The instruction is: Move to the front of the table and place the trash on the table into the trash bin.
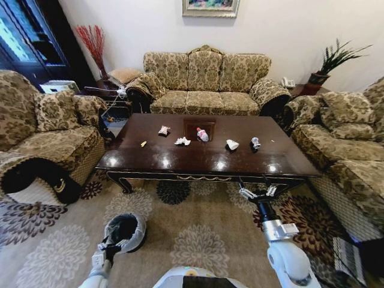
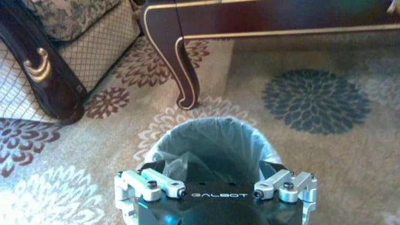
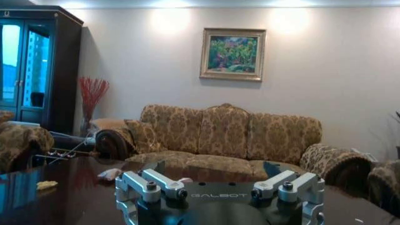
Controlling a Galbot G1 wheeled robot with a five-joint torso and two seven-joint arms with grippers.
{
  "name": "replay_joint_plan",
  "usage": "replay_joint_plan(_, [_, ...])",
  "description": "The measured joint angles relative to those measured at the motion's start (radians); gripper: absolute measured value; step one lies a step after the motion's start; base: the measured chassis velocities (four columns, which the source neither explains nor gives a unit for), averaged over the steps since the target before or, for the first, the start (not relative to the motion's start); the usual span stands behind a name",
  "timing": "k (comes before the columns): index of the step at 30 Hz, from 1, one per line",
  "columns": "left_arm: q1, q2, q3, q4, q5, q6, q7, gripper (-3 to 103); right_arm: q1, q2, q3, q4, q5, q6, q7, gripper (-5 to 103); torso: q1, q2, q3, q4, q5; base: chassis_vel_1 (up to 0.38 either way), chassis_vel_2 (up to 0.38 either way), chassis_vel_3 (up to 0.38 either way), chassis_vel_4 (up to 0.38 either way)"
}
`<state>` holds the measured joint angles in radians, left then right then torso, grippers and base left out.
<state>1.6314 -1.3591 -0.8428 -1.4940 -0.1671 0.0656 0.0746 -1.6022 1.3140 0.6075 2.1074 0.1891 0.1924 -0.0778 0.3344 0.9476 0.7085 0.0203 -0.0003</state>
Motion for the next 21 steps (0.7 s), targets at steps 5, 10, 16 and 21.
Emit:
replay_joint_plan(5, [-0.04, 0.021, 0.006, 0.064, 0.001, -0.03, 0.009, 99, -0.005, 0.005, -0.001, 0.005, -0.006, -0.003, -0.009, 100, 0.0, 0.0, 0.0, 0.0, 0.0001, 0.0, 0.0, 0.0, 0.0])
replay_joint_plan(10, [-0.079, 0.045, 0.01, 0.13, -0.001, -0.051, 0.023, 100, -0.011, 0.007, 0.002, 0.009, -0.012, -0.003, -0.011, 100, 0.0, 0.0, 0.0, -0.0001, 0.0001, 0.036, 0.025, -0.029, -0.028])
replay_joint_plan(16, [-0.118, 0.075, 0.017, 0.213, -0.005, -0.082, 0.041, 100, -0.016, 0.018, -0.003, 0.003, -0.012, 0.006, 0.006, 100, 0.0, 0.0, 0.0, 0.0, 0.0003, 0.112, 0.104, -0.097, -0.098])
replay_joint_plan(21, [-0.193, 0.115, 0.042, 0.332, -0.029, -0.112, 0.075, 100, -0.016, 0.024, -0.014, 0.005, -0.019, 0.006, 0.018, 100, 0.0, 0.0, 0.0, 0.0002, -0.0002, 0.11, 0.112, -0.101, -0.089])
